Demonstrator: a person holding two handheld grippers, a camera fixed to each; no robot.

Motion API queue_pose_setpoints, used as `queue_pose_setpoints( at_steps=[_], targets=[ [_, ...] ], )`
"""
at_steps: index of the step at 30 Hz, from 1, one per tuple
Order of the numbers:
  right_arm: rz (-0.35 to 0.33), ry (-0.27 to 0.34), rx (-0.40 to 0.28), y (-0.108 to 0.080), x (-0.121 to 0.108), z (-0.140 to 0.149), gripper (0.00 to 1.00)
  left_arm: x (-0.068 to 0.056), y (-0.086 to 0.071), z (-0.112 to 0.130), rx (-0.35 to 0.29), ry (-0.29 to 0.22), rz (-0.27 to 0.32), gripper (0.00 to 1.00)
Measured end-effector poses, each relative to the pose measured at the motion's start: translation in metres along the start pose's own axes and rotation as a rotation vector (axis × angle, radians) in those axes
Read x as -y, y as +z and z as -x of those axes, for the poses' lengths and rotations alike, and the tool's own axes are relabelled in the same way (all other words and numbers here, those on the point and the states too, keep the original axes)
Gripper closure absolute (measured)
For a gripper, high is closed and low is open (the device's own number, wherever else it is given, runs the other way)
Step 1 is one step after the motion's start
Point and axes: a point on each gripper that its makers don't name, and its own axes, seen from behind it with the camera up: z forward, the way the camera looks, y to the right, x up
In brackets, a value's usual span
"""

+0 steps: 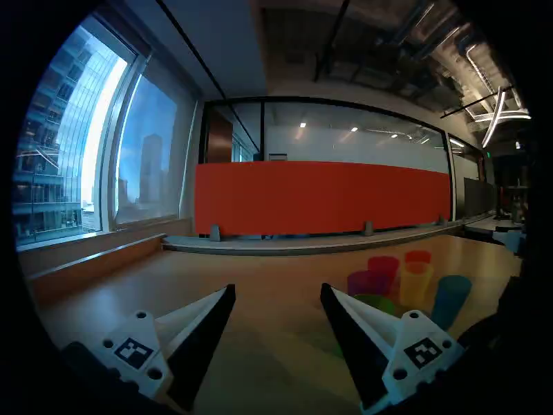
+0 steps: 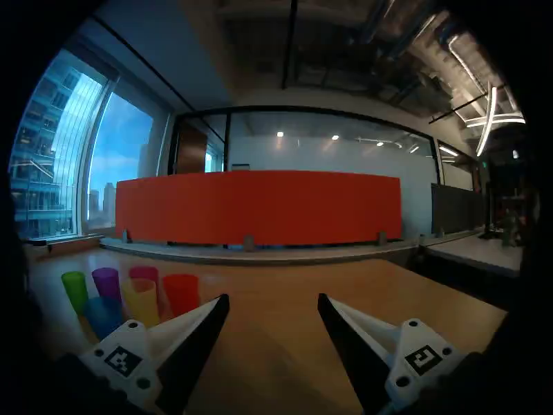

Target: Pour water

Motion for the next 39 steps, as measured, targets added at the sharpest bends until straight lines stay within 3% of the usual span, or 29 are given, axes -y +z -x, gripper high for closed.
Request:
queue_pose_setpoints(
  at_steps=[9,15,30,39],
  targets=[
    [0.003,0.0,0.015,0.0,-0.002,-0.003,0.01,0.005,-0.001,-0.004,0.022,-0.017,-0.014,0.09],
    [-0.015,-0.002,0.024,0.0,0.002,-0.022,0.01,0.008,-0.003,-0.024,0.03,-0.03,-0.006,0.09],
    [-0.058,-0.018,0.068,0.007,0.003,-0.095,0.01,0.01,0.006,-0.1,0.062,-0.035,0.065,0.09],
    [-0.076,0.01,0.063,0.014,0.004,-0.142,0.01,0.014,0.013,-0.151,0.043,0.024,0.076,0.09]
  ],
)
